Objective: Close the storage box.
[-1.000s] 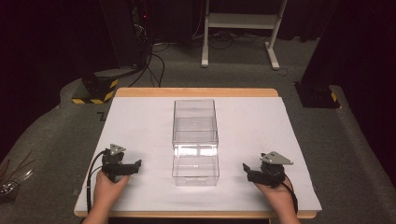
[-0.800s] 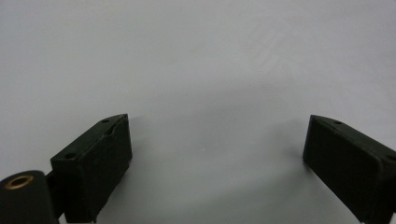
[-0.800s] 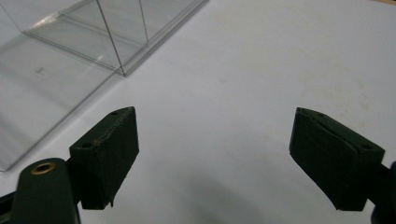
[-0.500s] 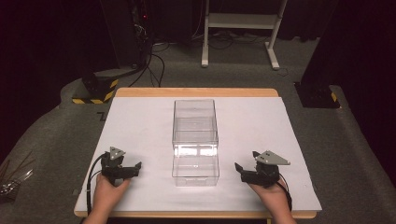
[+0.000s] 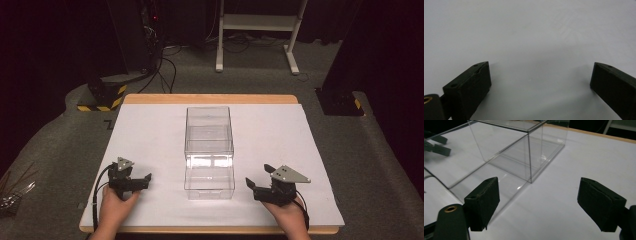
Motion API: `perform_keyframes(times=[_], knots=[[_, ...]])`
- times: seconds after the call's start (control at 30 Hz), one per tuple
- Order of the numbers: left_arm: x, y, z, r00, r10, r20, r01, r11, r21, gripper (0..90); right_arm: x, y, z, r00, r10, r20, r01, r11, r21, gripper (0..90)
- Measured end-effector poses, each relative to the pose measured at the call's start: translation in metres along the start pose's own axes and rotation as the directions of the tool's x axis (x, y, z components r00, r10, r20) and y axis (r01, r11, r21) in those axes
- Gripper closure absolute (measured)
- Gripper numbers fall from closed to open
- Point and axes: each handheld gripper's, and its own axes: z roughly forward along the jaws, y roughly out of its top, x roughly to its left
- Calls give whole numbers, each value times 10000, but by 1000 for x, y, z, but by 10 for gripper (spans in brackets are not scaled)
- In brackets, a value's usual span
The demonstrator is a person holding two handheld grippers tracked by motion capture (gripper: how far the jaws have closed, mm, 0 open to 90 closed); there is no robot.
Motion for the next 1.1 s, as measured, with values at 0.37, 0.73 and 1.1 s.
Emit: perform_keyframes(times=[0.37,0.73,1.1], knots=[[0,0,0,10000,-3,5,3,10000,10,33,16,2,-6,9981,-24,-614,10,9997,-224,175],[0,0,0,10000,-12,-4,12,10000,6,33,31,1,-2,9923,-211,-1223,186,9996,-214,175],[0,0,0,10000,3,-13,-3,10000,2,33,39,-2,7,9886,-408,-1451,416,9991,20,175]])
